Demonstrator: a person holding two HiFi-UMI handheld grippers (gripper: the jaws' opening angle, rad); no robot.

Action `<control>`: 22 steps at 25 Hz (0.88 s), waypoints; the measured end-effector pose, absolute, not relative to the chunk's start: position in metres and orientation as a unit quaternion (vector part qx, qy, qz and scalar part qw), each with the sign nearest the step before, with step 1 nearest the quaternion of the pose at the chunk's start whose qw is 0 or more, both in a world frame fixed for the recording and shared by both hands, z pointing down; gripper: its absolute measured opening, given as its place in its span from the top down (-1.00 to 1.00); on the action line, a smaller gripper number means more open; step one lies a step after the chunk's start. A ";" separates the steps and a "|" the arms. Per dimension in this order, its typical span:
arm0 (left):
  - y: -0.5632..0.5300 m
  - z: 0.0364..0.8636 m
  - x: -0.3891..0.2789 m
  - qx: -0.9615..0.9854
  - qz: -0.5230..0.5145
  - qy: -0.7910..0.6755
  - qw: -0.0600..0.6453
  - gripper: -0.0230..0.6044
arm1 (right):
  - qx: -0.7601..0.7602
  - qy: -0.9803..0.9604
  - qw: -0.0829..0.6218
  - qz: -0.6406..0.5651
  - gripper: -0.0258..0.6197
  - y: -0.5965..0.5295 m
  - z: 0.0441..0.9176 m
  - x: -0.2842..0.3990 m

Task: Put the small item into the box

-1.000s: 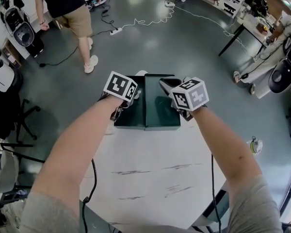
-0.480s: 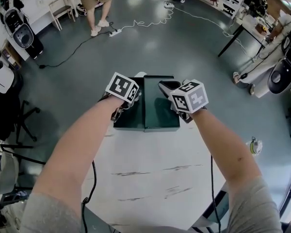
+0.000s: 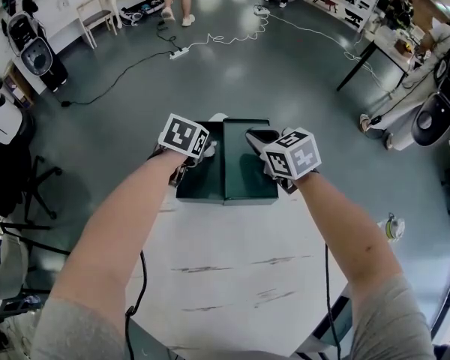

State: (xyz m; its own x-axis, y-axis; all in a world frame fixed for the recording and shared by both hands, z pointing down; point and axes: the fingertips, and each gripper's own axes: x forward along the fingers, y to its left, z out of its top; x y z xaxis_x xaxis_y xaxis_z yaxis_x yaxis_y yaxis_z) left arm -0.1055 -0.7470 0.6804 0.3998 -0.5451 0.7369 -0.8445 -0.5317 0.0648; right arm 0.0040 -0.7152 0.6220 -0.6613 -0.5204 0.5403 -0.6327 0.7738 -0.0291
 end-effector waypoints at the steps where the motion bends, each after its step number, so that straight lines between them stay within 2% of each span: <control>1: -0.748 0.679 -0.107 0.806 0.336 -0.434 0.219 0.13 | 0.318 -0.905 0.260 0.107 0.90 -0.715 0.622 0.003; 22: -0.748 0.675 -0.122 0.797 0.331 -0.460 0.209 0.13 | 0.314 -0.906 0.264 0.104 0.90 -0.710 0.620 -0.004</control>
State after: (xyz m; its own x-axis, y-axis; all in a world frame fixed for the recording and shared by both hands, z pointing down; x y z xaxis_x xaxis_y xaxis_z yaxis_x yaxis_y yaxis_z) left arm -0.1218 -0.7481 0.6749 0.3576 -0.5946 0.7201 -0.8713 -0.4899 0.0282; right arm -0.0041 -0.7103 0.6195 -0.6629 -0.5141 0.5443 -0.6241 0.7810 -0.0224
